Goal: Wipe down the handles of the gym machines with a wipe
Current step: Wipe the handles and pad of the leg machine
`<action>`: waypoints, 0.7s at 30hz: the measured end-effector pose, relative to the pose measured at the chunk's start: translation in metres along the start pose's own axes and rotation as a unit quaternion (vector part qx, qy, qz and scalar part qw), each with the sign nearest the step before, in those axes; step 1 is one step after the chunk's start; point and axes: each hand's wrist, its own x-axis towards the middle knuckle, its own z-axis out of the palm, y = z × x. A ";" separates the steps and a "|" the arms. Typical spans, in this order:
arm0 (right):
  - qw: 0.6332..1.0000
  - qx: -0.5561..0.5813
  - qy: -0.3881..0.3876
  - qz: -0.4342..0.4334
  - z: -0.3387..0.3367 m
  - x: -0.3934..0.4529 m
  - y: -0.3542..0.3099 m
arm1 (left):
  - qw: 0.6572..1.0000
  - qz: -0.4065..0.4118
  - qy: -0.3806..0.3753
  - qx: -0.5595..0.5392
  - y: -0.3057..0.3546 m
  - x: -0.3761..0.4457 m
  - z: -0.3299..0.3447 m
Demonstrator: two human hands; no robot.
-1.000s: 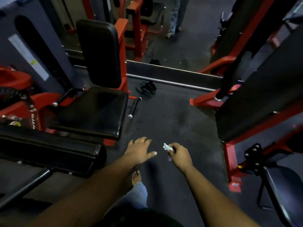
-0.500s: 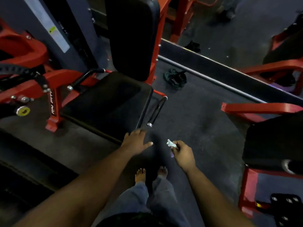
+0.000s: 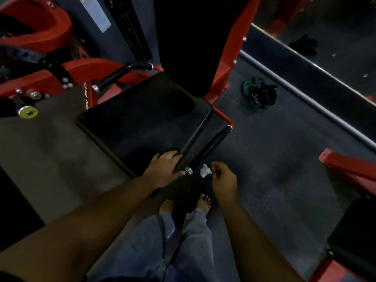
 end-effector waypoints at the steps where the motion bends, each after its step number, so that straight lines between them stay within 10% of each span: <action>1: 1.000 0.003 0.004 -0.002 0.003 0.012 0.002 | 1.000 0.003 0.005 0.000 0.000 0.011 0.000; 21: 0.989 -0.088 -0.065 0.094 0.028 0.042 0.060 | 0.997 0.073 0.005 -0.015 0.057 0.045 0.049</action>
